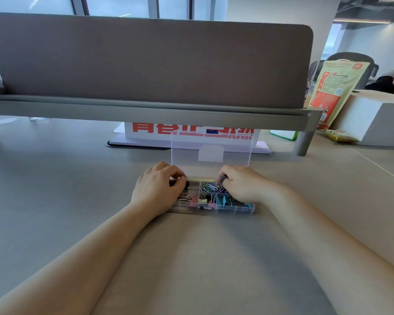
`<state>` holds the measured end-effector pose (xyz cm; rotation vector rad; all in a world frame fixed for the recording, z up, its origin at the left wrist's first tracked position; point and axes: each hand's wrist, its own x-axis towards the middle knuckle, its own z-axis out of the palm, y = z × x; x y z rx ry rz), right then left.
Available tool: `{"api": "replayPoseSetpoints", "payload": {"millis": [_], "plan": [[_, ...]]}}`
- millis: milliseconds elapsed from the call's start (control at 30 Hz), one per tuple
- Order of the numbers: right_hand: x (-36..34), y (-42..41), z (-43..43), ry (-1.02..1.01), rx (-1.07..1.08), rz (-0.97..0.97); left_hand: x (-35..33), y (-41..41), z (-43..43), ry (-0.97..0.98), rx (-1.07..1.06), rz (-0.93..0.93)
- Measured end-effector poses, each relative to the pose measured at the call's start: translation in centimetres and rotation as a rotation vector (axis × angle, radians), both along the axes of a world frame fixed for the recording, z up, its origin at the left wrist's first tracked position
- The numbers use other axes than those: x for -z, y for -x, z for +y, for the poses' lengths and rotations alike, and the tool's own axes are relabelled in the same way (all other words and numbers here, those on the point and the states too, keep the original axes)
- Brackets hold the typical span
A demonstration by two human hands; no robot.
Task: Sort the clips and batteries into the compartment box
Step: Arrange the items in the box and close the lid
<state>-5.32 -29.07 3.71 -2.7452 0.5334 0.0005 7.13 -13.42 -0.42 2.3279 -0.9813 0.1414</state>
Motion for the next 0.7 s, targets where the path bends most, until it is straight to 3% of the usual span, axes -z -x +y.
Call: {"api": "replayPoseSetpoints", "payload": {"millis": [367, 600, 700], "plan": [[0.1, 0.4, -0.8, -0.006, -0.068, -0.015, -0.1, 0.2, 0.0, -0.009, -0.002, 0.008], [-0.1, 1.2, -2.2, -0.289, 0.004, -0.376, 0.0, 0.1, -0.1, -0.002, 0.008, 0.020], [-0.2, 1.0, -2.0, -0.236, 0.046, -0.366, 0.0, 0.0, -0.1, 0.014, 0.008, 0.021]]}}
